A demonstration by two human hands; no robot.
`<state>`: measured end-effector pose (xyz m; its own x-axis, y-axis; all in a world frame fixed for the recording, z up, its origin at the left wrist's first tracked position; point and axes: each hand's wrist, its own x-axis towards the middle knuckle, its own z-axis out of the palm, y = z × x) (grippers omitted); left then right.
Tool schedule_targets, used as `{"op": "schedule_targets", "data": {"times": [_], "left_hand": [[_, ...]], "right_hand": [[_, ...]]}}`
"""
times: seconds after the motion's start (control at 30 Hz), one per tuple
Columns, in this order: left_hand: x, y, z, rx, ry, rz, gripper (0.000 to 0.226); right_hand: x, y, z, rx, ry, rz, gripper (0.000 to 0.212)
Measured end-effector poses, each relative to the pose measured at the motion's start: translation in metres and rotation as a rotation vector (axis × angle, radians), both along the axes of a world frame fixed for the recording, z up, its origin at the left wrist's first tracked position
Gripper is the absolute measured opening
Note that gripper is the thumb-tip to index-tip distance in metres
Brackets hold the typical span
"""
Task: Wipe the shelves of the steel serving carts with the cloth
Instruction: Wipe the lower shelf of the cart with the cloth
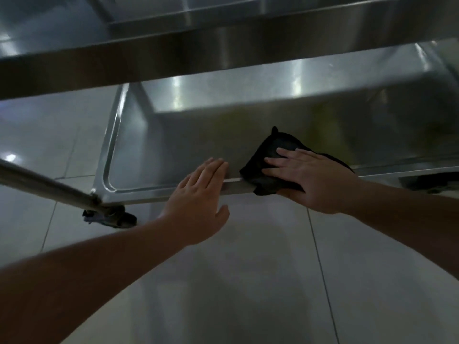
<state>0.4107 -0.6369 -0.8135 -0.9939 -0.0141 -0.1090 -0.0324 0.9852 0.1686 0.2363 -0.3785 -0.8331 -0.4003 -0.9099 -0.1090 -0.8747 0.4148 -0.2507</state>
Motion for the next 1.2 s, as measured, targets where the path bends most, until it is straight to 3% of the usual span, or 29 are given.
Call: {"op": "schedule_targets", "data": {"times": [0.8,1.2], "left_hand": [[-0.108,0.189,-0.028,-0.019,0.028,-0.387,0.093],[-0.122,0.213,-0.036,-0.045,0.025,-0.354,0.096]], "right_hand": [[-0.085,0.222,0.005,0.049,0.006,-0.275,0.063],[-0.091,0.274,0.011,0.023,-0.109,-0.635,0.064]]}}
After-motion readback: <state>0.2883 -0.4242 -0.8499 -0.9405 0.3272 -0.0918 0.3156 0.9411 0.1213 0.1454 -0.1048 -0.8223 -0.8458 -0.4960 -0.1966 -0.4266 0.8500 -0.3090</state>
